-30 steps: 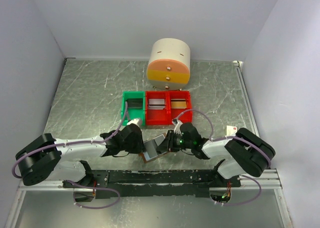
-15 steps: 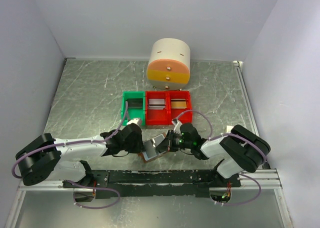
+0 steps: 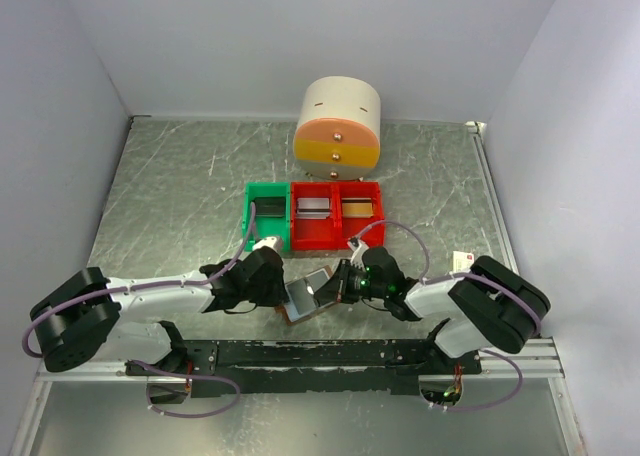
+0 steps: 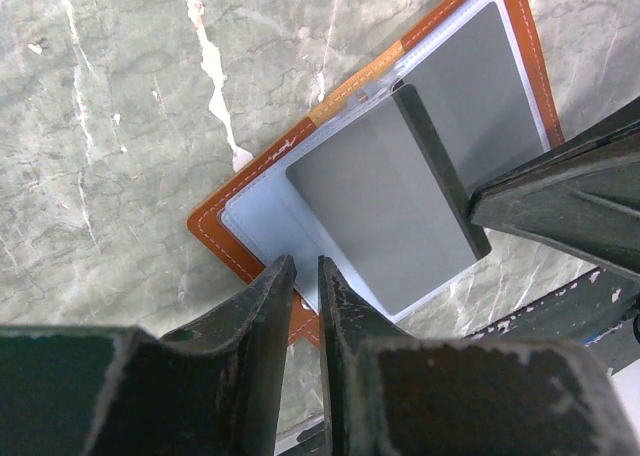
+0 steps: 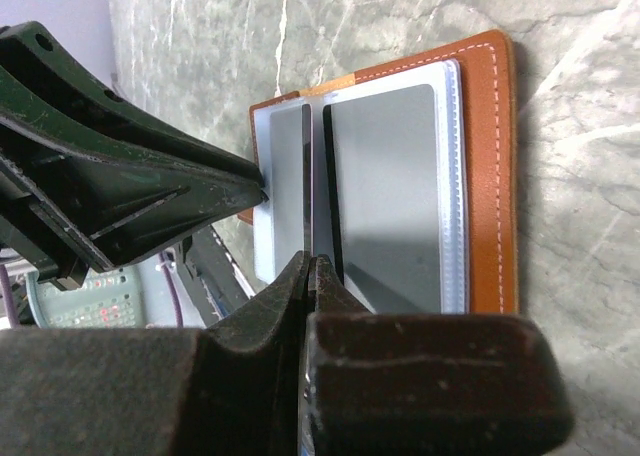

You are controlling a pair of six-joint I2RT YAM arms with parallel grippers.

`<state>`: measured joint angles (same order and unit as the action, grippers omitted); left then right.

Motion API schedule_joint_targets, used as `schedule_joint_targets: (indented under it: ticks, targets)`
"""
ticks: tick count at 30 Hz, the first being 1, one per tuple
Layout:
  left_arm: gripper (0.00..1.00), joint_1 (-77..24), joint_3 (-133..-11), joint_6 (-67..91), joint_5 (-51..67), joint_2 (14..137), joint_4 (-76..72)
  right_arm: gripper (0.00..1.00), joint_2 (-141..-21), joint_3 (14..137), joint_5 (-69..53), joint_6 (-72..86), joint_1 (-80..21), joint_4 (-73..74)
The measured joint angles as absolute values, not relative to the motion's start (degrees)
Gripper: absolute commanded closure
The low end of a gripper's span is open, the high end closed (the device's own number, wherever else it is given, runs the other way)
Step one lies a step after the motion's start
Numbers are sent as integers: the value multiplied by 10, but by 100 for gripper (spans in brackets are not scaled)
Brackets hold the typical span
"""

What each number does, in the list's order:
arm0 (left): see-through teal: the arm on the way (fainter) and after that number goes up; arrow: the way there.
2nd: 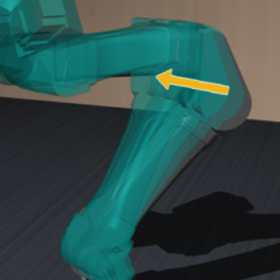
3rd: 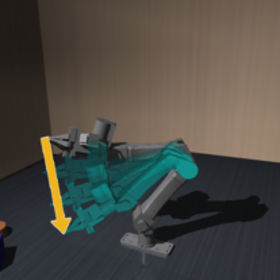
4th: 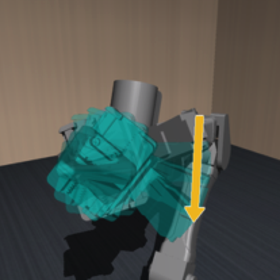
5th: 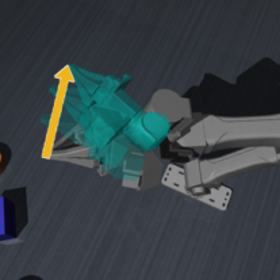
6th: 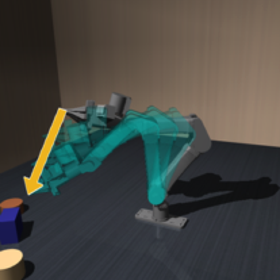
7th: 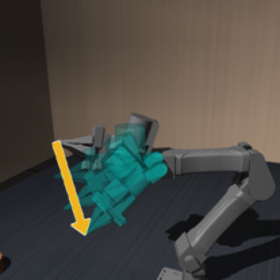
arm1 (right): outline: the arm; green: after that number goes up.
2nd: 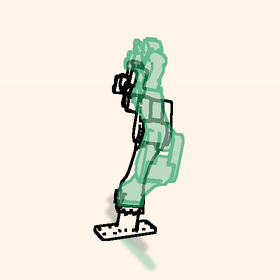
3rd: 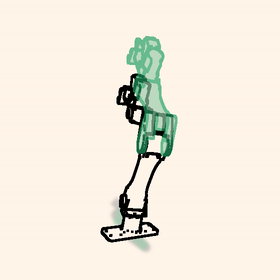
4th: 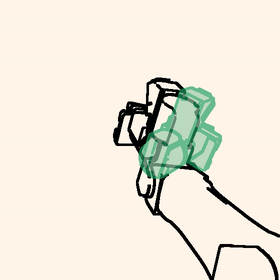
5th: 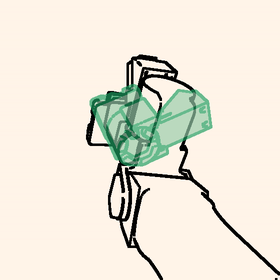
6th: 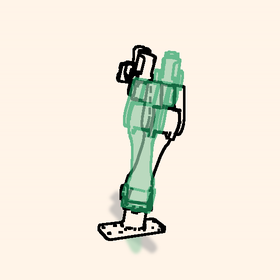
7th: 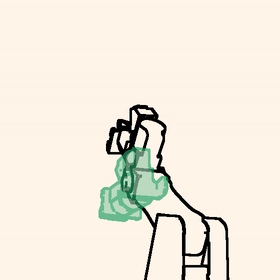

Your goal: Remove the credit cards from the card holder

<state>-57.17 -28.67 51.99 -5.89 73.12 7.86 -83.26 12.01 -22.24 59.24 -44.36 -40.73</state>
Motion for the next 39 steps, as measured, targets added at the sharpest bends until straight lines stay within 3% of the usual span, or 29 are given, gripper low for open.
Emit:
schedule_joint_targets:
  ticks: [6,17,29,39]
  targets:
    - [70,-572,-286,516,-60,725,85,100,-796,114,-197,591,-443,-370]
    - [56,-579,-305,498,-53,683,89,100,-816,114,-195,595,-443,-373]
    - [68,-584,-273,522,-12,742,-14,100,-818,109,-195,598,-443,-384]
    - [70,-592,-269,540,-29,759,-14,99,-792,109,-190,596,-443,-368]
